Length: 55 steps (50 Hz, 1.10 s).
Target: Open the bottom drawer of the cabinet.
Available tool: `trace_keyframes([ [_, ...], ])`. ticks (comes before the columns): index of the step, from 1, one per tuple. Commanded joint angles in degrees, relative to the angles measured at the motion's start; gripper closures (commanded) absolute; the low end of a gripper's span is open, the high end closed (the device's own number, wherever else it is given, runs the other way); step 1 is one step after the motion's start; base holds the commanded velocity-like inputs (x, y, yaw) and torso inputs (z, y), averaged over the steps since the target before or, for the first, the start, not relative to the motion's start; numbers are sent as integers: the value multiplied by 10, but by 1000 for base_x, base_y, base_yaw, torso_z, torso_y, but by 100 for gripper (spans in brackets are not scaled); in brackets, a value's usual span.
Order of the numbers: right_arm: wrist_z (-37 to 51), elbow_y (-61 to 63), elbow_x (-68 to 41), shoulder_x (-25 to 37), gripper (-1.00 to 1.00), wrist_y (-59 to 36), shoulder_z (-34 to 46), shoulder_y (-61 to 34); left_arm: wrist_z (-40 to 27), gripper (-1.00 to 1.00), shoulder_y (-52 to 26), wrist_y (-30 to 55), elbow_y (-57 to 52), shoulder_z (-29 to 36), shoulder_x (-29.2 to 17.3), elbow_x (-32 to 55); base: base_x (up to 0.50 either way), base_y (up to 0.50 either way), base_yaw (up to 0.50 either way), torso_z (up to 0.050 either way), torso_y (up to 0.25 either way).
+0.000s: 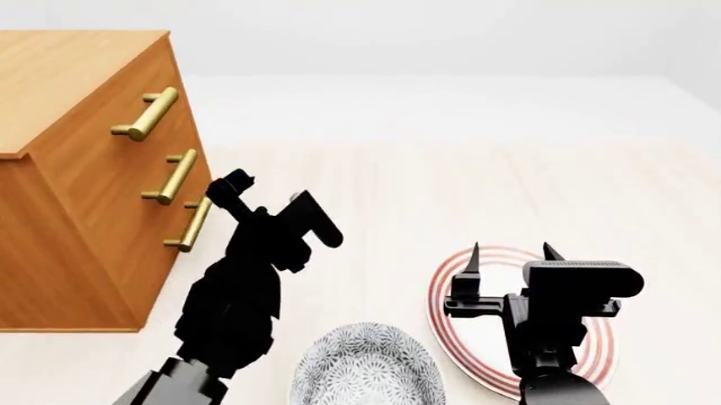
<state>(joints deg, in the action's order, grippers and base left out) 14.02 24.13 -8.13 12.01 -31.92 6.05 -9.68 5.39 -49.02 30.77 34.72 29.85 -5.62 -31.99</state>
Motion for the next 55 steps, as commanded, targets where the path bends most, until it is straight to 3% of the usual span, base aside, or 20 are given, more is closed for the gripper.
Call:
trace_keyframes([
  [1,4,1,-2,1,-100,1,4,0,-29,-100,-24,-37,103,32,7,-13,0,0,0,0,0],
  [18,7,5,-8,6,-100,3,4,3,-51,-100,-38,-47,175,44,15,-4,0,0,0,0,0],
  [37,12,8,-14,10,-100,-4,8,-2,-126,-100,-114,-117,398,34,25,32,0,0,0,0,0],
  [55,16,13,-20,14,-100,-1,7,2,-147,-100,-121,-75,402,84,3,115,0,0,0,0,0],
])
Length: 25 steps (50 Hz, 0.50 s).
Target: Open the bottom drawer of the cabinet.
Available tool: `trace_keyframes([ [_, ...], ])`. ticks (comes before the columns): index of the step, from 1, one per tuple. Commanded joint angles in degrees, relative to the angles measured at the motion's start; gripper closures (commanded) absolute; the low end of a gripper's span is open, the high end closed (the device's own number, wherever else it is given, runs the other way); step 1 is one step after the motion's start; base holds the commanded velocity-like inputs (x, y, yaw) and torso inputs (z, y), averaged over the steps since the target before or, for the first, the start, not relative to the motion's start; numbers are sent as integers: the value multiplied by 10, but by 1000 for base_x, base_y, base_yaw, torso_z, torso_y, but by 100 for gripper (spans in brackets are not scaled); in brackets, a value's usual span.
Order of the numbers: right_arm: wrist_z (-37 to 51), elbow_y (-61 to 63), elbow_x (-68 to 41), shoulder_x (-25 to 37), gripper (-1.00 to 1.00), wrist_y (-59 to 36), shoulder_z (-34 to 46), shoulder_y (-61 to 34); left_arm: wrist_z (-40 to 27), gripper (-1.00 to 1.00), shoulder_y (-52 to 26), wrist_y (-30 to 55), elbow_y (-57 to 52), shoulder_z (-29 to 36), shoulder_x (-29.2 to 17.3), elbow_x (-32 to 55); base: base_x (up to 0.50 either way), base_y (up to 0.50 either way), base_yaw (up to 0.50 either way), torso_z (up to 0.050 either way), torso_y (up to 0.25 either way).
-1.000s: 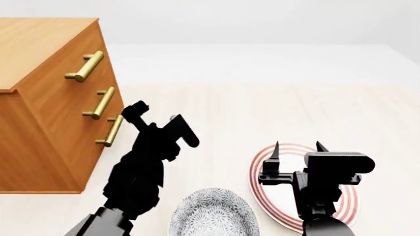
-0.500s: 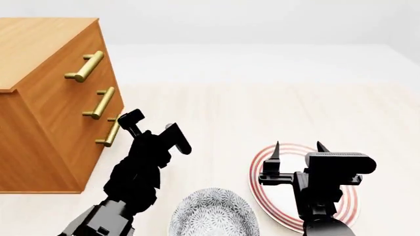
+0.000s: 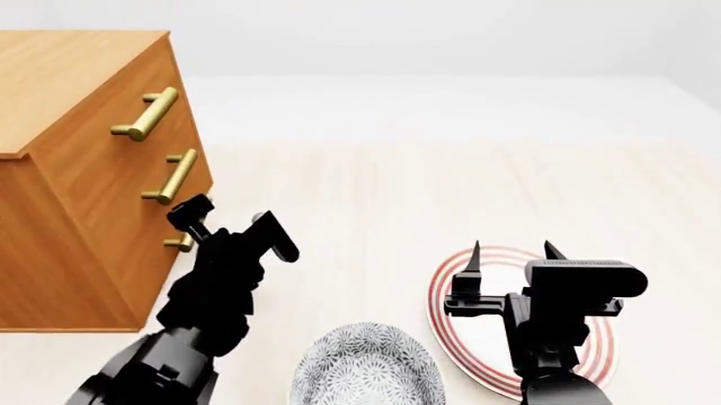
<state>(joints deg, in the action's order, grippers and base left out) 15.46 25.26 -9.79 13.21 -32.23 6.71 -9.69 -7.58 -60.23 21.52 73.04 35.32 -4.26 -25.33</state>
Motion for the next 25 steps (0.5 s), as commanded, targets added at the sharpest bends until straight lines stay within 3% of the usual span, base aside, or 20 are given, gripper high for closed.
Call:
trace_keyframes([
  [1,2,1,-4,2,-100,3,0,2,-18,-100,-9,20,19,34,-12,54,0,0,0,0,0],
  [25,7,4,-12,6,-100,7,3,7,-46,-100,-8,64,19,121,-40,177,0,0,0,0,0],
])
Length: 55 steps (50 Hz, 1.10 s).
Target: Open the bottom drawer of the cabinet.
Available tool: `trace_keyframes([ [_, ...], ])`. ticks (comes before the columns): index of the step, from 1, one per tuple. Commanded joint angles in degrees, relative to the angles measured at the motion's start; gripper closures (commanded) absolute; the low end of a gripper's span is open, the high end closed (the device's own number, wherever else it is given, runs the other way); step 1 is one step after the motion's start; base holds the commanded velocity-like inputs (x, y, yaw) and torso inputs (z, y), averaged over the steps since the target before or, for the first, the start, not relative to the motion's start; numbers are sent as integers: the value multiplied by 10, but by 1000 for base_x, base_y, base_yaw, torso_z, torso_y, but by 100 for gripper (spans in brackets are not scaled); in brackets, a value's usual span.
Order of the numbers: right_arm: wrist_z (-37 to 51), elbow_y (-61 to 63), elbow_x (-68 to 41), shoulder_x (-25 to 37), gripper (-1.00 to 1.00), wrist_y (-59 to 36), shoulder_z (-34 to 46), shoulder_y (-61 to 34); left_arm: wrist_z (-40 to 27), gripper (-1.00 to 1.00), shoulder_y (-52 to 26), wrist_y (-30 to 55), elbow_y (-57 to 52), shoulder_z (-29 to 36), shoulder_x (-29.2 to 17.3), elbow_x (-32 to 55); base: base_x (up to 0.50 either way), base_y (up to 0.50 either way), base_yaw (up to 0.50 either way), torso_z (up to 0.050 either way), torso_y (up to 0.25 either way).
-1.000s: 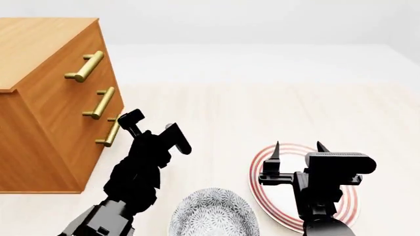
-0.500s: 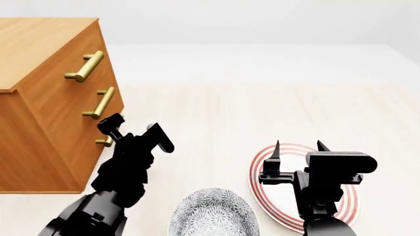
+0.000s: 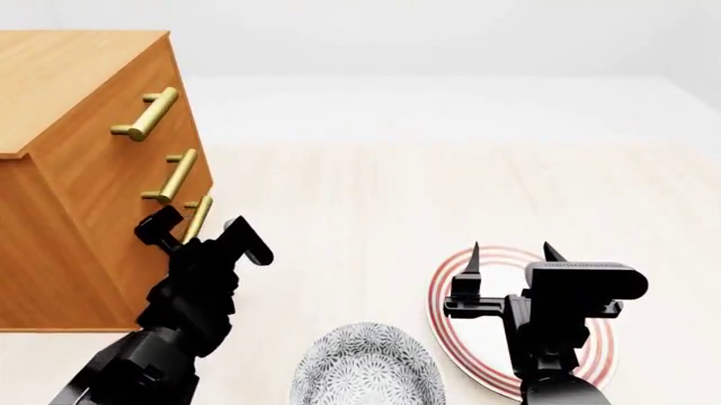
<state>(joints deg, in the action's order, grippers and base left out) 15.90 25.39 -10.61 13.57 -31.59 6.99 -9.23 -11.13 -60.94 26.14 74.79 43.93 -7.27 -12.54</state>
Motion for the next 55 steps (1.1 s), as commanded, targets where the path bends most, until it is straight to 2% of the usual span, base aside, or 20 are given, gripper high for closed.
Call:
trace_keyframes([
  [1,3,4,-4,2,-100,0,0,2,-11,-100,0,19,2,38,-10,52,0,0,0,0,0],
  [12,6,1,-7,4,-100,1,-1,0,-20,-100,-3,24,2,63,-12,84,0,0,0,0,0],
  [13,6,2,-7,4,-100,1,0,0,-29,100,-4,8,2,65,-13,85,0,0,0,0,0],
  [30,8,3,-11,7,-100,1,5,0,-23,100,-13,-8,1,86,-8,104,1,0,0,0,0],
  [38,9,-2,-12,7,-100,3,7,-2,-14,100,-24,-5,-3,95,25,104,6,0,-3,0,0],
  [45,10,1,-15,9,-100,2,8,-2,7,100,-4,74,-134,105,15,101,5,0,-5,0,0],
  [55,13,5,-18,11,-100,0,9,-4,17,100,7,131,-204,110,11,103,3,0,-5,0,0],
])
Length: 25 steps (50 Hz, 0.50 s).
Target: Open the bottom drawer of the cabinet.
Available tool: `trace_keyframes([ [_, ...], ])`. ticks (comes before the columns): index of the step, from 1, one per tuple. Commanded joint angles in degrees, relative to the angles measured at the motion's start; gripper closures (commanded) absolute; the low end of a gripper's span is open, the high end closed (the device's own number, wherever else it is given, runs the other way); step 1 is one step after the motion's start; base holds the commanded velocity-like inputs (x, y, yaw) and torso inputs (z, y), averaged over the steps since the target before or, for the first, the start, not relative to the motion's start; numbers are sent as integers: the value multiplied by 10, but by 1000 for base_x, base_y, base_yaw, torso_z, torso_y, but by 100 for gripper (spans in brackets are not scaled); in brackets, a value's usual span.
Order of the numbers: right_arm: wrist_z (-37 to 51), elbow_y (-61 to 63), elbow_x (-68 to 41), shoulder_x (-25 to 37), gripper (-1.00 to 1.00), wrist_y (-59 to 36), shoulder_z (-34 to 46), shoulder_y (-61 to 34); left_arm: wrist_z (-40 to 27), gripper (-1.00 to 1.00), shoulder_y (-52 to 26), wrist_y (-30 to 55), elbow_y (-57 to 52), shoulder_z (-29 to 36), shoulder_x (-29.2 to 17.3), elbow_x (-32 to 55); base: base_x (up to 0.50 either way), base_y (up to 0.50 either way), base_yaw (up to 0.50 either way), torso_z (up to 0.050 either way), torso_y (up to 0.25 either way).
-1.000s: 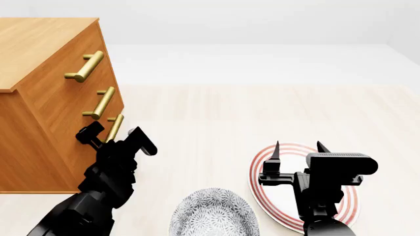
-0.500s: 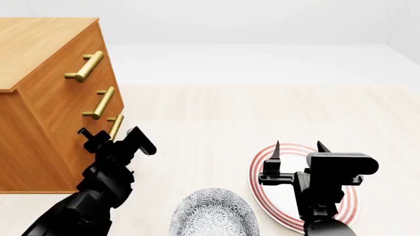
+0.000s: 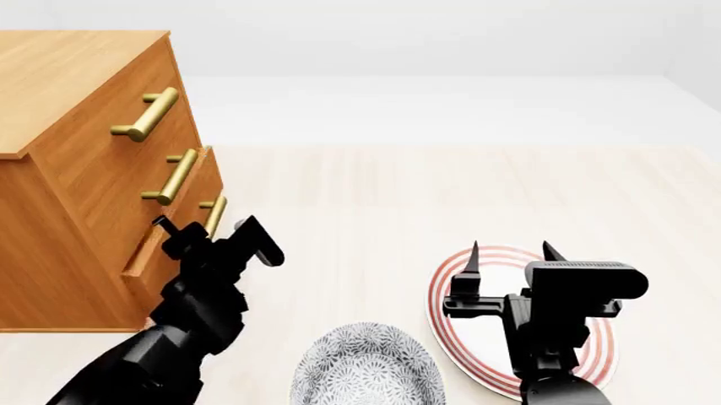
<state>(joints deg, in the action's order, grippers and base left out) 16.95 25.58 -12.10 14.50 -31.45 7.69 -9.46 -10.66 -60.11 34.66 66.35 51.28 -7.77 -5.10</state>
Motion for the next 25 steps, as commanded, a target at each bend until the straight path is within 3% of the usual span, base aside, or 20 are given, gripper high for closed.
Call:
trace_keyframes([
  [1,2,3,-3,2,-100,-1,2,-2,12,100,-1,49,-123,36,16,28,0,0,-4,0,0],
  [15,4,1,-8,3,-100,2,2,-4,9,100,8,112,-177,46,28,25,1,0,-2,0,1],
  [25,6,3,-11,5,-100,4,2,-1,8,100,5,98,-150,50,45,28,0,0,0,0,2],
])
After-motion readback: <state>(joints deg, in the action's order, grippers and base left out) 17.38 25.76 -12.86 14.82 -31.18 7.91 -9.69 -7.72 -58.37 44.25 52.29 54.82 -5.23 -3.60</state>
